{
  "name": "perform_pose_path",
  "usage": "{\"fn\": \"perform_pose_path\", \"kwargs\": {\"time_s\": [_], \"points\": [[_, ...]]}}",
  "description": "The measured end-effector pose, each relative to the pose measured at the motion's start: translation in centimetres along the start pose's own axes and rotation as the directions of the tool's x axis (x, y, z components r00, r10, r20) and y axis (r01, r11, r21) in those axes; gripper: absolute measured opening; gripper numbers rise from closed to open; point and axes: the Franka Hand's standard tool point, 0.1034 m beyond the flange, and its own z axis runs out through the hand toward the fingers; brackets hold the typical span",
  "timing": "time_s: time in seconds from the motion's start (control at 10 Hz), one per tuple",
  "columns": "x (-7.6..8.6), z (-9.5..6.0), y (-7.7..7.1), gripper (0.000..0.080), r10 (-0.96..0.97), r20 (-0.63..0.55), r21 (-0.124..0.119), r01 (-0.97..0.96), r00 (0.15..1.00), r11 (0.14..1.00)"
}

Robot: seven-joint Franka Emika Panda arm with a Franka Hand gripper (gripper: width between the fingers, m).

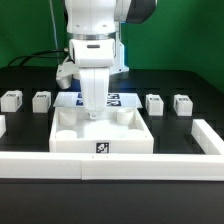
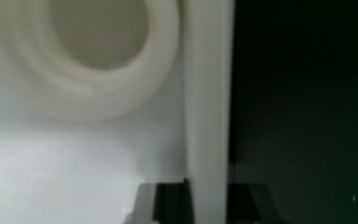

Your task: Assemble square table

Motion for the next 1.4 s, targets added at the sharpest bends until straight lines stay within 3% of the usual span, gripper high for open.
{"fn": "perform_pose_path", "kwargs": {"time_s": [0.5, 0.9, 1.1, 1.2, 1.4], "points": [[0.5, 0.0, 0.2, 0.0060, 0.023, -0.002, -0.004, -0.023, 1.000, 1.000], [5.8, 0.0, 3.5, 0.0060, 0.074, -0.029, -0.035, -0.075, 0.997, 0.997], [7.6, -0.3, 5.2, 0.0060, 0.104, -0.038, -0.052, -0.106, 0.994, 0.993], [8.6, 0.1, 5.1, 0.0060, 0.113, -0.039, -0.037, -0.114, 0.993, 0.993], [9.9, 0.2, 5.2, 0.0060, 0.117, -0.040, -0.036, -0.119, 0.992, 0.992]]}}
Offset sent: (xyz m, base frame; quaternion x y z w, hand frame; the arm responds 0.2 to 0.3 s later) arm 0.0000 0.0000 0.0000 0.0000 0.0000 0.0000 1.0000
